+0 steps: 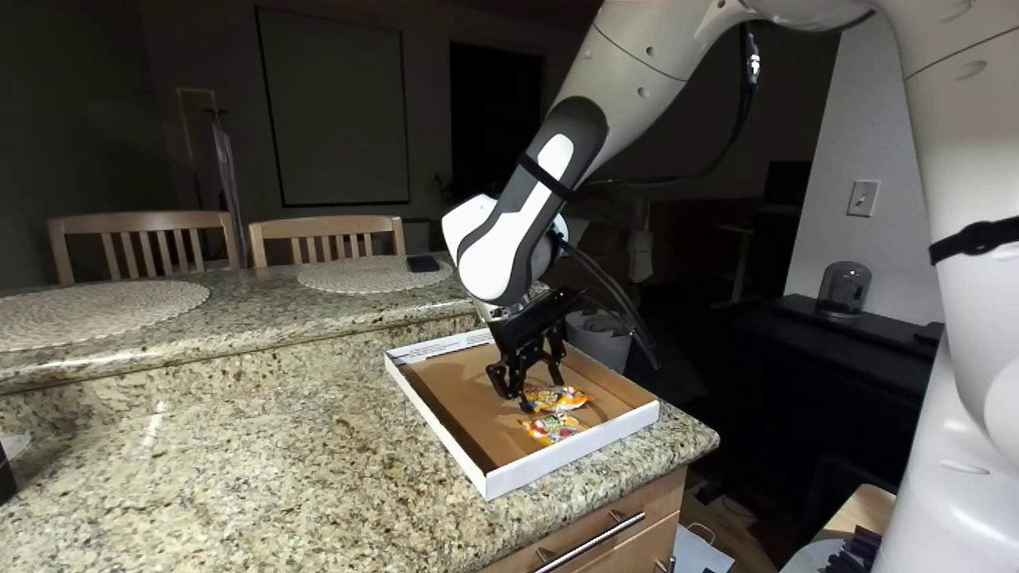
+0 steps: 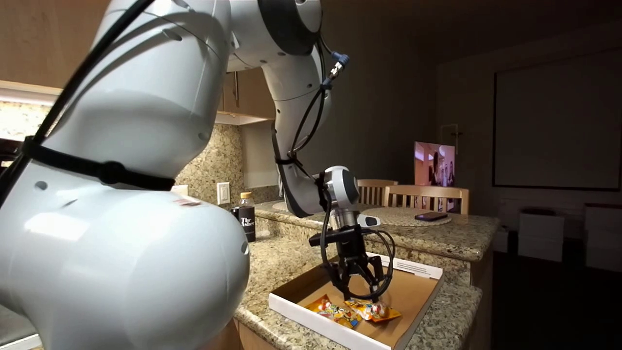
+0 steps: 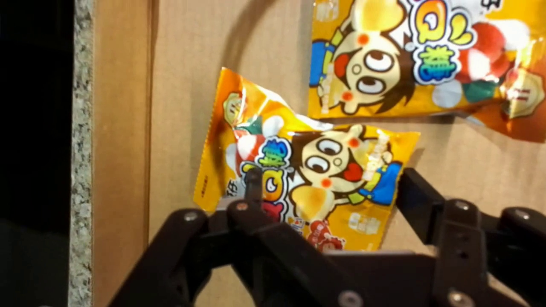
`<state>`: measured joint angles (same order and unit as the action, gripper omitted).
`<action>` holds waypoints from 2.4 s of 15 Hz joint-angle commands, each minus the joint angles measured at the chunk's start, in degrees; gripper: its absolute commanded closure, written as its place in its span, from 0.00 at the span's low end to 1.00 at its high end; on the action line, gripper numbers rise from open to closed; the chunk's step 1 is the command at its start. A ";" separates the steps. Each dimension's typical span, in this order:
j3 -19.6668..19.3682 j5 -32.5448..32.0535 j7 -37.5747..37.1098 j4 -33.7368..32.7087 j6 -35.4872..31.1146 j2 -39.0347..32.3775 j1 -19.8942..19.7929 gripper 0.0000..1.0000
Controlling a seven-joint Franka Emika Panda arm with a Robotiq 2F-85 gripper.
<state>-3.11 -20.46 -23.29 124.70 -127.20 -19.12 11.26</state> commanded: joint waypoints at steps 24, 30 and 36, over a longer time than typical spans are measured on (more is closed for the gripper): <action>1.09 7.85 0.13 -4.33 14.87 7.51 -3.56 0.90; 1.27 6.34 -2.47 -6.35 22.78 6.55 -3.39 0.62; 0.99 2.47 -3.69 -4.00 21.38 2.46 -3.36 0.24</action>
<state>-2.81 -16.10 -25.50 119.35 -103.78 -15.64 8.58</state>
